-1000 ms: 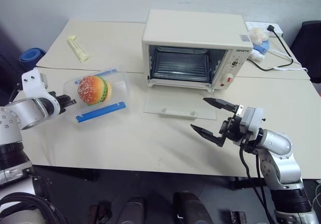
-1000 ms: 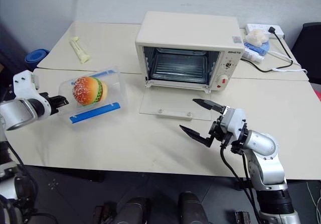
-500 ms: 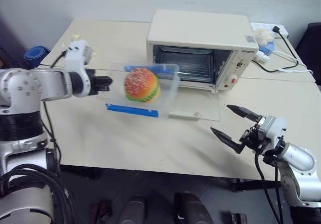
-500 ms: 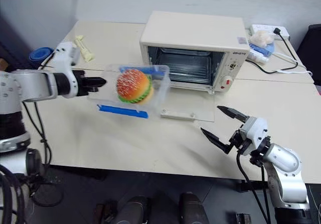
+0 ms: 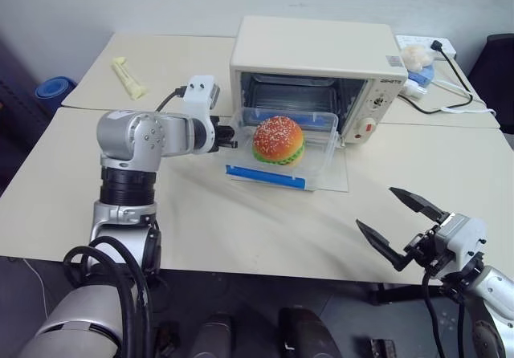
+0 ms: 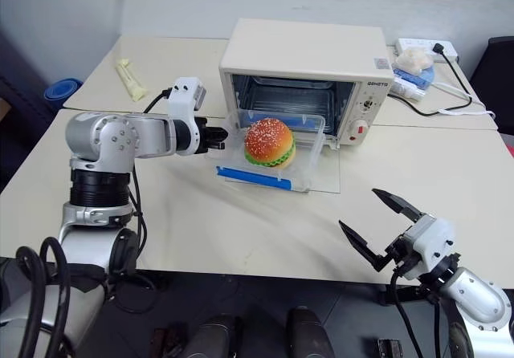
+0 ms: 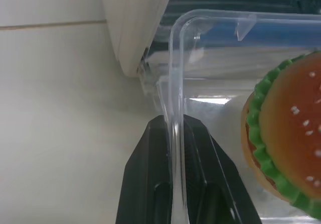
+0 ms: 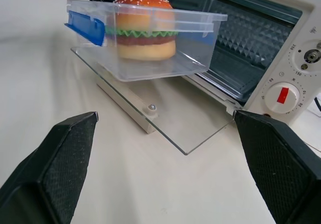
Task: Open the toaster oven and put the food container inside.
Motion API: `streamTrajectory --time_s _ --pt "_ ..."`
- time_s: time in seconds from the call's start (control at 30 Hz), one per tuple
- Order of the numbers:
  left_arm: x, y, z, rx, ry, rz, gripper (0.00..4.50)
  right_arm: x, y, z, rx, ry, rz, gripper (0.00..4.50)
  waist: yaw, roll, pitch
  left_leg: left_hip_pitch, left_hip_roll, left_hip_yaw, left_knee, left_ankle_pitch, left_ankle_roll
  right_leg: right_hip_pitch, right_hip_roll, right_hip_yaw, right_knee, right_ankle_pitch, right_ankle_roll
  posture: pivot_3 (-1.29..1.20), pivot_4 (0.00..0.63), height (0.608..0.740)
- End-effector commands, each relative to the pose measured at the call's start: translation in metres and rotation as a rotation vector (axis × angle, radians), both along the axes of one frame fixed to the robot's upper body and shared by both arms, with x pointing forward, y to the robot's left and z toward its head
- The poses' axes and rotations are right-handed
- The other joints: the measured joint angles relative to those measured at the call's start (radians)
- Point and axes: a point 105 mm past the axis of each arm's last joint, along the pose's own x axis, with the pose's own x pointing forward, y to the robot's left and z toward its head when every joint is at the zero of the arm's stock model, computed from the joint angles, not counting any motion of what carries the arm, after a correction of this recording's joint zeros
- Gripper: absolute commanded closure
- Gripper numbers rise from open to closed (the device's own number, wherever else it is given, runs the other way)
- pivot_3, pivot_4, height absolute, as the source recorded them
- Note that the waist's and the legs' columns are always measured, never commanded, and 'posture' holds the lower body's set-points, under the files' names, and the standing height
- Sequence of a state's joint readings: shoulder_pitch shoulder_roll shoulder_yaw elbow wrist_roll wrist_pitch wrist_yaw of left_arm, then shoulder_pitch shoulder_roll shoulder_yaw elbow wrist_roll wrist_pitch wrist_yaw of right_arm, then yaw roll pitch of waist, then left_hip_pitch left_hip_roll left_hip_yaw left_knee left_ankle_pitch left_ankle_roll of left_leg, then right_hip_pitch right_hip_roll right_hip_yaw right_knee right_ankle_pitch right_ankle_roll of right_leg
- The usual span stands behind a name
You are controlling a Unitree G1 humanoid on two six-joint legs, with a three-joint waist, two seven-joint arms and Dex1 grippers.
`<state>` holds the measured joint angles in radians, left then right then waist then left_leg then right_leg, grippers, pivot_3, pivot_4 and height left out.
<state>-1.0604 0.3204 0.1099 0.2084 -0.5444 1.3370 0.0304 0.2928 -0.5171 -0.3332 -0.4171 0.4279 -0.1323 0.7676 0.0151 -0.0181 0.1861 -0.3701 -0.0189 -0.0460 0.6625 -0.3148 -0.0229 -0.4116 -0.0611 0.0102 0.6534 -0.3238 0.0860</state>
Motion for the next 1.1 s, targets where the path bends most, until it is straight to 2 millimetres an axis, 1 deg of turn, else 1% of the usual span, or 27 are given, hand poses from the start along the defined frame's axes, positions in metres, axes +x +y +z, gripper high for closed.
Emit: streamTrajectory --time_s 0.03,0.07,0.13,0.2,0.3,0.37,0.43,0.5,0.6,0.63,0.7,0.73,0.8,0.83,0.87,0.9,0.93,0.97,1.03,1.07,1.1 --pt "0.001 -0.008 0.012 -0.027 -0.047 0.000 4.41 -0.004 0.005 0.013 0.005 -0.071 -0.014 0.00 0.006 0.000 0.000 0.000 0.000 0.000 0.000 0.000 0.000 0.000 0.000 0.000 0.000 0.000 0.000 0.00 0.150 0.740" --pt "0.000 -0.010 0.012 -0.042 -0.044 -0.007 4.41 -0.004 0.006 0.013 0.010 -0.071 -0.015 0.00 0.007 0.000 0.000 0.000 0.000 0.000 0.000 0.000 0.000 0.000 0.000 0.000 0.000 0.000 0.000 0.00 0.150 0.740" --pt "-0.001 -0.014 0.013 -0.049 -0.044 -0.012 3.77 -0.004 0.007 0.012 0.016 -0.072 -0.015 0.00 0.010 0.000 0.000 0.000 -0.001 0.000 0.000 0.000 0.000 0.000 -0.001 0.000 0.000 0.000 0.000 0.00 0.150 0.740" --pt "-0.001 -0.018 0.016 -0.081 -0.052 -0.022 3.29 -0.003 0.007 0.012 0.017 -0.072 -0.015 0.00 0.012 0.000 0.000 0.000 -0.001 -0.001 0.001 0.000 0.000 0.000 -0.001 0.000 0.000 0.000 0.000 0.00 0.150 0.740" --pt "0.000 -0.020 0.022 -0.126 -0.066 -0.025 2.32 0.001 0.006 0.014 0.019 -0.074 -0.015 0.00 0.009 0.000 0.000 -0.001 -0.001 -0.001 0.001 0.000 0.001 0.000 -0.001 0.000 0.000 0.000 0.000 0.00 0.150 0.740" --pt "-0.003 -0.021 0.024 -0.174 -0.045 -0.046 1.75 0.003 0.005 0.016 0.025 -0.073 -0.012 0.00 0.005 0.000 0.000 -0.001 -0.001 -0.001 0.001 0.000 0.001 0.000 0.000 -0.001 0.000 0.000 0.000 0.00 0.150 0.740" --pt "-0.007 -0.017 0.029 -0.226 -0.041 -0.061 1.75 0.005 0.006 0.019 0.044 -0.061 -0.001 0.00 0.001 0.000 0.000 0.000 0.000 0.000 0.000 0.000 0.000 0.000 0.000 -0.001 0.000 0.000 0.000 0.00 0.150 0.740" --pt "-0.009 -0.005 0.037 -0.251 -0.083 -0.069 1.75 0.006 0.009 0.021 0.053 -0.037 0.029 0.00 -0.002 0.000 0.000 0.000 0.000 0.000 0.000 0.000 0.000 0.000 0.001 -0.001 0.000 0.000 0.000 0.00 0.150 0.740" --pt "-0.015 0.023 0.042 -0.286 -0.093 -0.089 1.75 0.007 0.019 0.021 0.057 0.036 0.099 0.00 -0.014 0.000 0.000 0.000 0.000 0.000 0.000 0.001 0.000 0.000 0.000 -0.001 0.000 0.000 0.000 0.00 0.150 0.740" --pt "-0.019 0.032 0.043 -0.281 -0.093 -0.108 1.73 0.007 0.023 0.020 0.051 0.065 0.122 0.18 -0.017 0.000 0.000 0.000 0.001 0.000 0.000 0.001 0.000 -0.001 0.001 -0.001 0.001 0.000 0.000 0.00 0.150 0.740" --pt "-0.025 0.053 0.041 -0.203 -0.143 -0.149 1.72 0.008 0.033 0.018 0.038 0.117 0.172 0.57 -0.021 0.000 0.000 0.001 0.001 0.000 -0.001 0.001 -0.001 -0.001 0.001 -0.001 0.001 0.000 0.000 0.00 0.150 0.740" --pt "-0.029 0.061 0.041 -0.159 -0.179 -0.184 1.91 0.008 0.040 0.017 0.026 0.143 0.198 0.93 -0.024 0.000 0.000 0.001 0.002 0.000 -0.002 0.001 -0.002 0.000 0.001 0.000 0.000 0.000 0.000 0.00 0.150 0.740" --pt "-0.039 0.066 0.035 -0.086 -0.217 -0.289 2.34 0.010 0.051 0.015 0.014 0.181 0.241 1.64 -0.020 0.000 0.000 0.002 0.002 0.000 -0.002 0.002 -0.002 0.000 0.001 0.000 0.000 0.000 -0.001 0.00 0.150 0.740" --pt "-0.047 0.069 0.025 -0.027 -0.211 -0.355 2.66 0.011 0.059 0.012 0.000 0.211 0.269 2.00 -0.018 0.000 0.000 0.001 0.002 -0.001 -0.002 0.002 -0.002 0.000 0.001 0.000 0.000 0.000 -0.001 0.00 0.150 0.740" --pt "-0.054 0.069 0.009 0.096 -0.225 -0.443 3.01 0.014 0.068 0.009 -0.014 0.225 0.292 2.40 -0.018 0.000 0.000 0.001 0.002 -0.001 -0.001 0.002 -0.002 0.000 0.001 -0.001 0.000 0.000 -0.001 0.00 0.150 0.740" --pt "-0.060 0.068 -0.004 0.184 -0.228 -0.518 3.27 0.017 0.073 0.008 -0.026 0.233 0.305 2.70 -0.017 0.000 0.000 0.001 0.001 -0.001 -0.001 0.001 -0.002 0.000 0.000 0.000 -0.001 -0.001 -0.001 0.00 0.150 0.740" --pt "-0.067 0.061 -0.012 0.195 -0.252 -0.599 3.60 0.021 0.079 0.005 -0.042 0.243 0.323 3.05 -0.014 0.000 0.000 0.001 0.001 -0.001 -0.002 0.001 -0.002 0.000 0.000 0.000 -0.001 -0.001 -0.001 0.00 0.150 0.740" --pt "-0.072 0.052 -0.019 0.168 -0.260 -0.647 3.88 0.027 0.083 0.002 -0.052 0.250 0.323 3.39 -0.009 0.000 0.000 0.000 0.001 -0.002 -0.002 0.001 -0.001 0.001 -0.001 -0.001 -0.002 -0.001 -0.002 0.00 0.150 0.740" --pt "-0.076 0.035 -0.025 0.095 -0.307 -0.713 4.49 0.040 0.087 -0.004 -0.090 0.269 0.316 4.10 0.006 0.000 0.000 -0.001 0.000 -0.003 -0.001 0.001 0.000 0.001 -0.002 -0.002 -0.003 -0.001 -0.002 0.00 0.150 0.740" --pt "-0.075 0.028 -0.028 0.078 -0.331 -0.722 4.50 0.046 0.089 -0.007 -0.095 0.288 0.324 4.46 0.012 0.000 0.000 -0.002 0.000 -0.003 0.000 0.001 0.001 0.001 -0.002 -0.002 -0.004 -0.001 -0.002 0.00 0.150 0.740" --pt "-0.072 0.021 -0.030 0.068 -0.357 -0.725 4.50 0.054 0.090 -0.005 -0.102 0.270 0.315 4.46 0.013 0.000 0.000 -0.004 0.000 -0.005 0.002 0.000 0.003 0.001 -0.002 -0.003 -0.004 -0.001 -0.002 0.00 0.150 0.740"
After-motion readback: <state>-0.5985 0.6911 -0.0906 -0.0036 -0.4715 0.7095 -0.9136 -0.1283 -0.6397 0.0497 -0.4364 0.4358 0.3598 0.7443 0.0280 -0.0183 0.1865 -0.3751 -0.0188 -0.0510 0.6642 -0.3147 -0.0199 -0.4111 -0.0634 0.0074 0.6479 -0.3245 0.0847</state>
